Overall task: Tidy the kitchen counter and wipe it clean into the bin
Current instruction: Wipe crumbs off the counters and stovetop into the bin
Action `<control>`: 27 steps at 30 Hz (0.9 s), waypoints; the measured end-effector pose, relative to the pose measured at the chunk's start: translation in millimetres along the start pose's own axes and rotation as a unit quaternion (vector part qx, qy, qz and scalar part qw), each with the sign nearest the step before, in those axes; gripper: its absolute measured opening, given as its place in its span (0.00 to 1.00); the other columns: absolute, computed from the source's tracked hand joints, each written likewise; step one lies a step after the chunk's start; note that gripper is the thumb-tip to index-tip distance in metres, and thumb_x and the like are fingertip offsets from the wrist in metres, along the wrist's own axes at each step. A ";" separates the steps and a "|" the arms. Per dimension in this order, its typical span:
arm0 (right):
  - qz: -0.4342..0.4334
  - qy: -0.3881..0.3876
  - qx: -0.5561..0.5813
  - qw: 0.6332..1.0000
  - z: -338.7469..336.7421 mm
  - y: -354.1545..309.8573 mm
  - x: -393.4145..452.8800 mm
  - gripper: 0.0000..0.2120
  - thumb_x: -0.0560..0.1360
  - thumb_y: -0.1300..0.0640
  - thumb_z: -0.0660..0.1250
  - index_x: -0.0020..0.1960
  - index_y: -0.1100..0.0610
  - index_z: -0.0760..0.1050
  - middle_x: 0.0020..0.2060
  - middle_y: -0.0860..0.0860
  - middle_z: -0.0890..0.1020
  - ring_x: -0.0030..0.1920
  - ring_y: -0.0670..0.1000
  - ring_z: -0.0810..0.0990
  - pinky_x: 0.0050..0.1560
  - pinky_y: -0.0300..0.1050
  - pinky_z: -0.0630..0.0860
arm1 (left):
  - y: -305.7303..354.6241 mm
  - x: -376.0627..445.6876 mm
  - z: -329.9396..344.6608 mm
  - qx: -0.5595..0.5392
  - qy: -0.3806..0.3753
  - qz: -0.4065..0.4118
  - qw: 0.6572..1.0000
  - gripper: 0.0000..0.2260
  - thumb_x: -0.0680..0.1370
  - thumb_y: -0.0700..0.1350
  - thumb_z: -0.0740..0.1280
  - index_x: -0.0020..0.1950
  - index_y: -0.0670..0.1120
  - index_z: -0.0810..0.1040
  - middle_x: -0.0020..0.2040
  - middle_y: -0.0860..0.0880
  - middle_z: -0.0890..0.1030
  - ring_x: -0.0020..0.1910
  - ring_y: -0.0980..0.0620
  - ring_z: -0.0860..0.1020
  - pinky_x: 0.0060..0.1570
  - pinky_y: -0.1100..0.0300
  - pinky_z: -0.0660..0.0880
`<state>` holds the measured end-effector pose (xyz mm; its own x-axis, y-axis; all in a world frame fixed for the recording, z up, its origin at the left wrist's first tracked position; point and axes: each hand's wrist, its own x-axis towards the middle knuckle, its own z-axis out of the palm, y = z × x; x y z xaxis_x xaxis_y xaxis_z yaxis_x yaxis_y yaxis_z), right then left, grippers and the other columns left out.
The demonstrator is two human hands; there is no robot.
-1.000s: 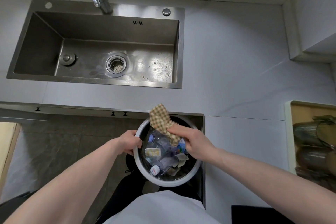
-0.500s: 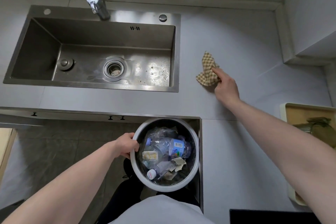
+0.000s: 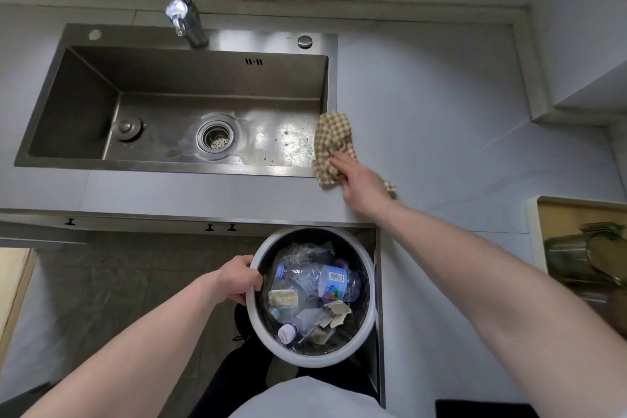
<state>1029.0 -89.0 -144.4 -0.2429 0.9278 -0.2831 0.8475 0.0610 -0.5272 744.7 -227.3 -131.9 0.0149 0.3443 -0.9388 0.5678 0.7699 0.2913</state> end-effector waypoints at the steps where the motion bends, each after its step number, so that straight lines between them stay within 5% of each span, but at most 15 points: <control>1: 0.001 0.006 0.004 1.000 3.4 -3.0 -15.5 0.31 0.78 0.66 0.65 0.77 0.45 0.67 0.77 0.38 0.64 0.76 0.48 0.67 0.77 0.54 0.63 | 0.9 -1.3 -0.2 0.001 0.000 0.000 1.000 0.18 0.72 0.34 0.65 0.60 0.46 0.78 0.51 0.41 0.85 0.48 0.42 0.86 0.44 0.47 0.85; 5: -0.030 -0.029 0.019 0.999 12.3 -3.0 -78.4 0.25 0.78 0.63 0.68 0.72 0.43 0.73 0.73 0.39 0.71 0.71 0.47 0.73 0.76 0.54 0.66 | 5.5 -6.6 0.9 0.010 -0.002 -0.003 1.000 0.18 0.73 0.33 0.64 0.61 0.46 0.77 0.51 0.42 0.85 0.47 0.44 0.86 0.40 0.53 0.85; 11: -0.159 -0.086 0.042 0.983 11.8 -4.0 -136.3 0.22 0.77 0.62 0.67 0.68 0.46 0.78 0.68 0.41 0.78 0.67 0.46 0.78 0.70 0.45 0.73 | 6.9 -8.3 -1.5 0.019 0.009 -0.012 1.000 0.18 0.72 0.33 0.64 0.59 0.46 0.78 0.51 0.41 0.85 0.47 0.42 0.86 0.43 0.48 0.85; 17: -0.009 0.211 0.145 0.967 -55.7 45.2 -98.6 0.22 0.73 0.64 0.62 0.64 0.52 0.81 0.62 0.45 0.82 0.62 0.45 0.80 0.66 0.39 0.74 | 11.9 -10.7 -0.8 0.026 0.005 -0.015 1.000 0.18 0.73 0.32 0.64 0.59 0.47 0.77 0.50 0.42 0.85 0.47 0.43 0.86 0.39 0.53 0.84; 21: 0.131 0.337 0.124 0.924 -102.3 99.7 -55.0 0.22 0.74 0.68 0.60 0.64 0.57 0.81 0.61 0.54 0.83 0.61 0.55 0.81 0.65 0.43 0.74 | 12.5 -9.3 -0.3 0.021 0.012 -0.020 1.000 0.17 0.73 0.32 0.64 0.59 0.47 0.78 0.50 0.42 0.85 0.47 0.43 0.86 0.40 0.52 0.85; 27: 0.324 0.310 0.095 0.889 -124.0 157.2 -10.1 0.23 0.77 0.66 0.62 0.72 0.60 0.73 0.70 0.61 0.75 0.69 0.62 0.73 0.69 0.45 0.67 | 10.6 -2.7 1.1 0.006 0.012 -0.026 1.000 0.18 0.73 0.33 0.65 0.59 0.48 0.78 0.50 0.42 0.85 0.48 0.43 0.85 0.41 0.51 0.85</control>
<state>1223.2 -43.2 -125.0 0.6238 0.7734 -0.1126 0.6056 -0.5695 -0.5558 751.6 -220.6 -126.5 -0.0352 0.3163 -0.9480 0.5767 0.7811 0.2392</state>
